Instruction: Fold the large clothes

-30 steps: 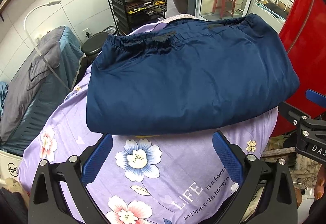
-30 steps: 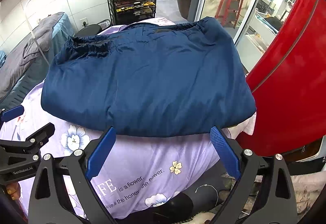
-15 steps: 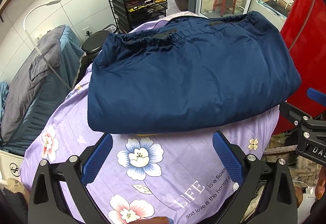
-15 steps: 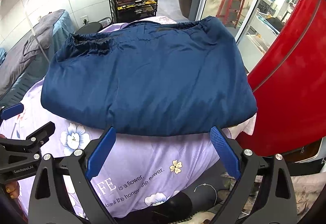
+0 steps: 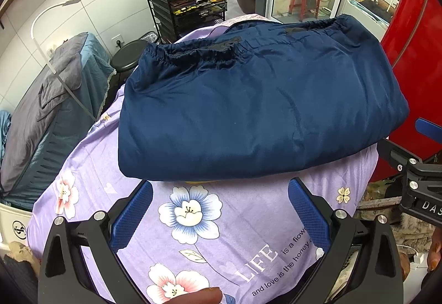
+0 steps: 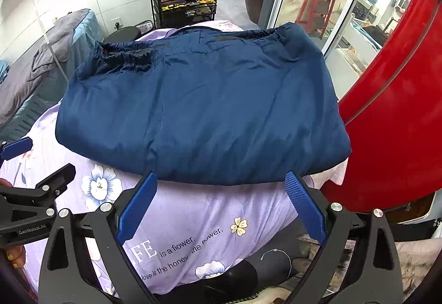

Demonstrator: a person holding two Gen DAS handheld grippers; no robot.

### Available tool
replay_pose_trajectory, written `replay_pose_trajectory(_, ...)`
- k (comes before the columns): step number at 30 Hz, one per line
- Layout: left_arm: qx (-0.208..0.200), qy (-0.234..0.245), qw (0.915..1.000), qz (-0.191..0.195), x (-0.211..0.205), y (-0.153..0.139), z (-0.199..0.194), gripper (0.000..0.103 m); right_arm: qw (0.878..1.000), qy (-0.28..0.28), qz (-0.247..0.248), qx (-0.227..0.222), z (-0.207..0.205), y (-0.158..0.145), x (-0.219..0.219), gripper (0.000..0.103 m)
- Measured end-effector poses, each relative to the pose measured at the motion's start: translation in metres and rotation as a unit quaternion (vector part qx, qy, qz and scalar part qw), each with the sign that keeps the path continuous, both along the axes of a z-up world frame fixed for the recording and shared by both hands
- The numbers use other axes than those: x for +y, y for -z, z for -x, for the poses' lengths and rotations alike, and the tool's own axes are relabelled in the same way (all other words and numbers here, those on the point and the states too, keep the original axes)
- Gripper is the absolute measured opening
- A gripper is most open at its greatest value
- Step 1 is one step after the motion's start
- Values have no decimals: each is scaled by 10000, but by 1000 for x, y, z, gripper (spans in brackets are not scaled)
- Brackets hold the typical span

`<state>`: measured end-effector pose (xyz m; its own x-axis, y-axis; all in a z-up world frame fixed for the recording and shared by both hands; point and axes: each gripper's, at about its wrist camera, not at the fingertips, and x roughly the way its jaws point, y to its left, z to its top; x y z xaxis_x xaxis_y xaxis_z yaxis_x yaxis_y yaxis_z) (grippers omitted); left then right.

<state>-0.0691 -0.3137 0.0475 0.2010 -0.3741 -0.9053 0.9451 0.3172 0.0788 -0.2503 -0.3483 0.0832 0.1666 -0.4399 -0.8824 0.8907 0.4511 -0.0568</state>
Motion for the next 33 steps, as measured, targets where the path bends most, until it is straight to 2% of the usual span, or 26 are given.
replay_pose_trajectory(33, -40, 25, 10000, -15, 1, 1, 3, 96, 10000, -73, -36, 26, -3, 5, 1, 92)
